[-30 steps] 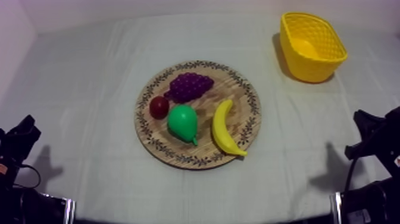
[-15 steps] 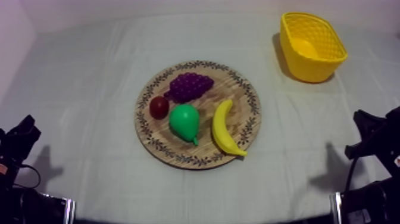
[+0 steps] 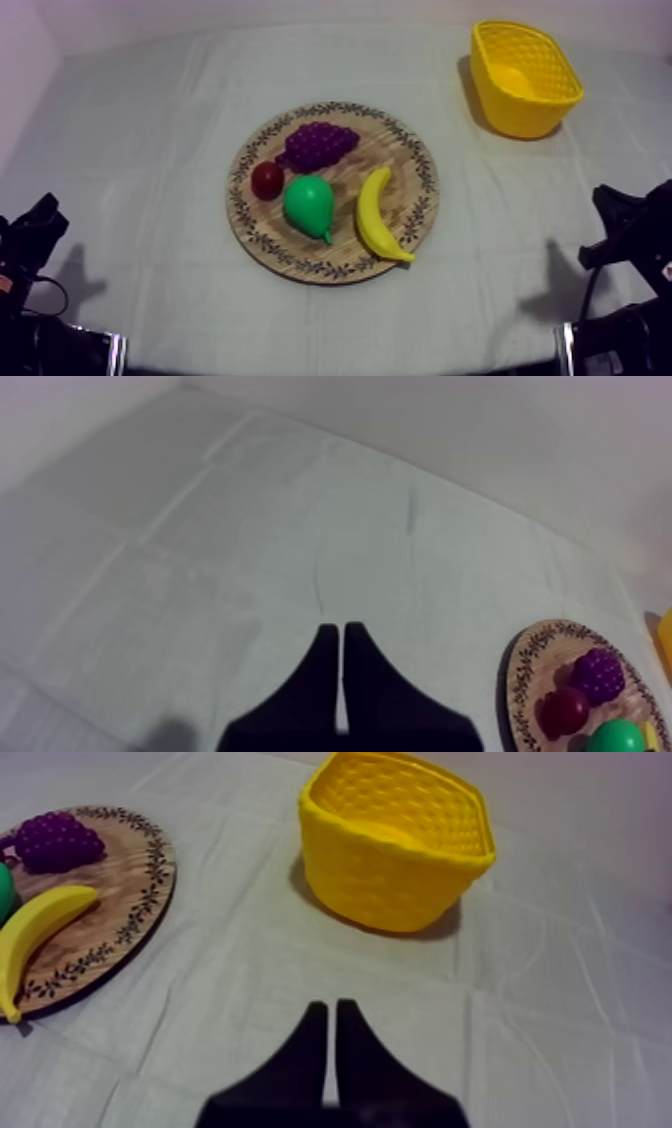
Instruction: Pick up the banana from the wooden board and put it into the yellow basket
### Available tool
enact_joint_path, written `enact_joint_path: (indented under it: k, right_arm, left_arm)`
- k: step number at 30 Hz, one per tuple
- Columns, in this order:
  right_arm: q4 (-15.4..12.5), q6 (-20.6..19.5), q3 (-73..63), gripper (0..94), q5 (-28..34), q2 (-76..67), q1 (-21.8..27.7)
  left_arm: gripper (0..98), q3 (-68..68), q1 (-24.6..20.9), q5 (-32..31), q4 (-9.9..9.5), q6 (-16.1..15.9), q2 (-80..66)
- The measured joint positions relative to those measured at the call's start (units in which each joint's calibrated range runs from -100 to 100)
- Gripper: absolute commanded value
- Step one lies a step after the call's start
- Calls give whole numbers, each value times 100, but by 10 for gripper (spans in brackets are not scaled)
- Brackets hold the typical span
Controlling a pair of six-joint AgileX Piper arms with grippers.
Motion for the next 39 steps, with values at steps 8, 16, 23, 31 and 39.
enact_joint_path:
  k: [8, 16, 23, 31, 39]
  right_arm:
    - [12, -17, 0, 4, 36, 16, 23]
    - [264, -187, -424, 4, -38, 499, 63]
    - [388, -391, -1268, 4, -34, 1221, 125]
    - [469, -241, -2233, 4, 95, 1998, 190]
    - [591, -220, -2987, 4, 369, 2638, 139]
  left_arm:
    - [1, 0, 0, 0, 0, 0, 0]
    - [1, 0, 0, 0, 0, 0, 0]
    - [1, 0, 0, 0, 0, 0, 0]
    - [1, 0, 0, 0, 0, 0, 0]
    - [1, 0, 0, 0, 0, 0, 0]
